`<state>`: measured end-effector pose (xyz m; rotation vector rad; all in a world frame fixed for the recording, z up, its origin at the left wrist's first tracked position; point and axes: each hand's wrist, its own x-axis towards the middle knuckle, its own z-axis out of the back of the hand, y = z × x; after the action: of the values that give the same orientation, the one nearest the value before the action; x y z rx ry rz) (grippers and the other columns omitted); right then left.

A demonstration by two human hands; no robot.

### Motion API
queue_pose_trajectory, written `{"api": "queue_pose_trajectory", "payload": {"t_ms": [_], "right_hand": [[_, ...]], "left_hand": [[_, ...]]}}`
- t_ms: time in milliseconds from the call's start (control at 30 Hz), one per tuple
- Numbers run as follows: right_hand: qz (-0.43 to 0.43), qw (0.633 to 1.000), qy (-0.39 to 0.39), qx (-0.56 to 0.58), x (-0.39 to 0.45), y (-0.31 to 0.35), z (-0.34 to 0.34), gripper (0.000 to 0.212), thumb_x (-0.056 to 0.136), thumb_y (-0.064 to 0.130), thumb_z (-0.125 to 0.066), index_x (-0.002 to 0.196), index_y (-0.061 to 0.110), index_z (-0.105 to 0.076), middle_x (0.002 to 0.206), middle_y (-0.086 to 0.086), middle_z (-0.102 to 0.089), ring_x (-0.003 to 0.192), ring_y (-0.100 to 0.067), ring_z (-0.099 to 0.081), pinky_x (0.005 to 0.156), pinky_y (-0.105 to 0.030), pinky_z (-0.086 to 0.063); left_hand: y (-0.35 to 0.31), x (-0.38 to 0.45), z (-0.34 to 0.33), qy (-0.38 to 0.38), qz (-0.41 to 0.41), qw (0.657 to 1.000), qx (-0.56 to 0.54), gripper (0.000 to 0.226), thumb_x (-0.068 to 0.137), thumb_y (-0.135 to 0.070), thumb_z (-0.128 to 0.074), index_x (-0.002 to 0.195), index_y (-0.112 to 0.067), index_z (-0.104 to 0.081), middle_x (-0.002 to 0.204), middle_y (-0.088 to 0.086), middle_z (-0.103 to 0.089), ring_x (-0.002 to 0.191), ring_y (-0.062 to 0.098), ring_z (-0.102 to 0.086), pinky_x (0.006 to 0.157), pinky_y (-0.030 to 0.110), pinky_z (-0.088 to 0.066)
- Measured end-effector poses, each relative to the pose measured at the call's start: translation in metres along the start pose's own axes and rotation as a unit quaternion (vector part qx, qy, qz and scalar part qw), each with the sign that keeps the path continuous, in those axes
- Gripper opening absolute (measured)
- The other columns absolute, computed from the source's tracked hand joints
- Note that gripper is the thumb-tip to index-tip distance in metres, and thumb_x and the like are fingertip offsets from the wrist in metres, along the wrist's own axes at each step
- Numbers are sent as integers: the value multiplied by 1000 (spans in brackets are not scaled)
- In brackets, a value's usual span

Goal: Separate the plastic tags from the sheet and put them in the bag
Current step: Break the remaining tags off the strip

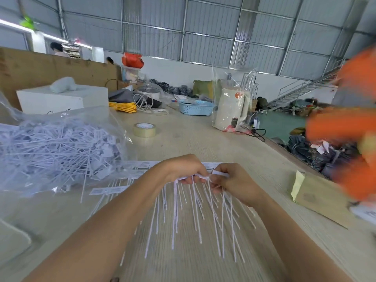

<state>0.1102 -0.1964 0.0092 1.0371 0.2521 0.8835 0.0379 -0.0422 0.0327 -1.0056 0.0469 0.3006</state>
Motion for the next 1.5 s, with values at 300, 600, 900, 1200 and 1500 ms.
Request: {"api": "queue_pose_trajectory", "payload": {"t_ms": [300, 600, 900, 1200, 1500], "right_hand": [[76, 991, -78, -76, 1, 13, -4, 33, 86, -5, -58, 63, 17, -51, 68, -8, -56, 48, -16, -60, 46, -27, -51], [157, 955, -161, -191, 8, 0, 19, 18, 78, -7, -61, 74, 10, -59, 67, 1, -56, 61, -6, -51, 55, -14, -35], [-100, 867, -140, 467, 6, -10, 64, 22, 89, -9, -37, 74, 4, -47, 60, -1, -41, 42, -6, -40, 32, -12, -32], [-96, 984, 0, 152, 4, -4, 4, 13, 91, 12, -58, 78, 11, -58, 70, -6, -60, 58, -13, -58, 53, -25, -46], [-13, 997, 10, 72, 0, -5, -11, 13, 91, 15, -60, 83, 7, -52, 55, -7, -59, 46, -19, -58, 51, -30, -49]], "left_hand": [[2, 5, 9, 91, 69, 975, -193, 42, 92, -14, -46, 51, -16, -50, 37, -7, -32, 29, 4, -24, 38, 16, -22], [-7, -1, 16, 95, 34, 969, -227, 35, 88, -13, -45, 52, -14, -45, 38, -6, -26, 29, 6, -19, 37, 15, -16], [-1, -14, 11, 19, -18, 992, -125, 16, 94, -13, -49, 97, -5, -62, 81, 2, -61, 67, 9, -55, 56, 21, -44], [-8, -11, 1, 81, -17, 982, 168, 41, 85, 10, -49, 123, -3, -57, 101, 10, -52, 74, 18, -46, 62, 28, -38], [-5, -7, 2, 61, -13, 984, 169, 28, 82, 1, -62, 109, 4, -63, 77, 11, -60, 58, 12, -51, 59, 21, -40]]}}
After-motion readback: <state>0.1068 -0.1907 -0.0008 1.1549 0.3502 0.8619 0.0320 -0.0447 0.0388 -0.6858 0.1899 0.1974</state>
